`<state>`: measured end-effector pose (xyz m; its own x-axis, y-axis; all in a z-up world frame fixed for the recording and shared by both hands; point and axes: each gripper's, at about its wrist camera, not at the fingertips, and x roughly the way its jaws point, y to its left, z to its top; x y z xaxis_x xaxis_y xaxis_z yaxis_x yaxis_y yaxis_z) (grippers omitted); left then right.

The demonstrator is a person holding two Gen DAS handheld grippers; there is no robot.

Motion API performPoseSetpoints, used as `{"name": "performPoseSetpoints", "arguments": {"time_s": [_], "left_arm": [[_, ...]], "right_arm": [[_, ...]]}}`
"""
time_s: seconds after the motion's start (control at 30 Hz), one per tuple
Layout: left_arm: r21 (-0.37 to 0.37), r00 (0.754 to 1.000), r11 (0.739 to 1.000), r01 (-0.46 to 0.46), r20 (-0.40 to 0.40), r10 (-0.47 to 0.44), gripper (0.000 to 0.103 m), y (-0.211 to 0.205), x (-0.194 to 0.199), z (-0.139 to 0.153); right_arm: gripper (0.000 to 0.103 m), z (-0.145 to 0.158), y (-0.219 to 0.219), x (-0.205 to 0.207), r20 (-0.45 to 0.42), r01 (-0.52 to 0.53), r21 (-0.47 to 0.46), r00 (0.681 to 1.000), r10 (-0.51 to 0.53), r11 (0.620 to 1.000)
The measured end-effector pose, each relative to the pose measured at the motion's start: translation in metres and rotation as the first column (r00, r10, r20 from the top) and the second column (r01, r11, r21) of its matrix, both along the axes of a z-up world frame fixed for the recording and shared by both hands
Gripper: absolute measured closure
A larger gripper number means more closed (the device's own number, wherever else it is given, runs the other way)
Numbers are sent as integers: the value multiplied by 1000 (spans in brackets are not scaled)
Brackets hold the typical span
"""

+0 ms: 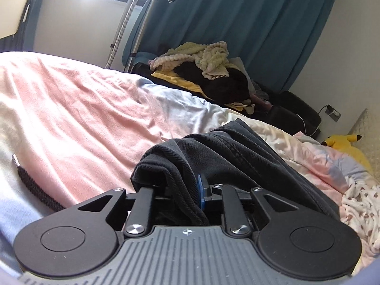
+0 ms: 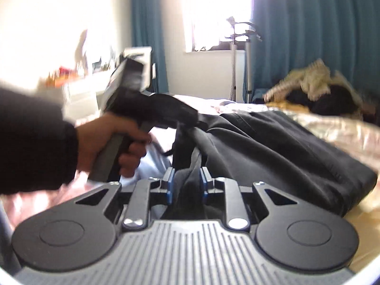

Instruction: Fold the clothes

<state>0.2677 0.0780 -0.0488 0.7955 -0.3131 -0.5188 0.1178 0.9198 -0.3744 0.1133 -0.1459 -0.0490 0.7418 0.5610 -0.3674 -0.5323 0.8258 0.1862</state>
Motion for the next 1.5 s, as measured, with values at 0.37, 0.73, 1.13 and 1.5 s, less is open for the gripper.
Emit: {"name": "performPoseSetpoints", "arguments": {"time_s": [0.37, 0.73, 1.13, 1.5], "left_arm": [[-48, 1000, 999, 19, 13, -19, 8, -5, -76, 1], [-203, 997, 977, 58, 60, -46, 8, -1, -57, 2], [-212, 998, 975, -65, -36, 59, 77, 16, -7, -28], [-262, 993, 960, -98, -86, 78, 27, 27, -36, -18]], "right_arm": [[73, 1, -24, -3, 99, 97, 112, 989, -108, 989], [39, -41, -15, 12, 41, 99, 198, 993, -109, 975], [86, -39, 41, -9, 118, 25, -148, 993, -7, 989], [78, -10, 24, -32, 125, 180, -26, 977, -175, 983]]}}
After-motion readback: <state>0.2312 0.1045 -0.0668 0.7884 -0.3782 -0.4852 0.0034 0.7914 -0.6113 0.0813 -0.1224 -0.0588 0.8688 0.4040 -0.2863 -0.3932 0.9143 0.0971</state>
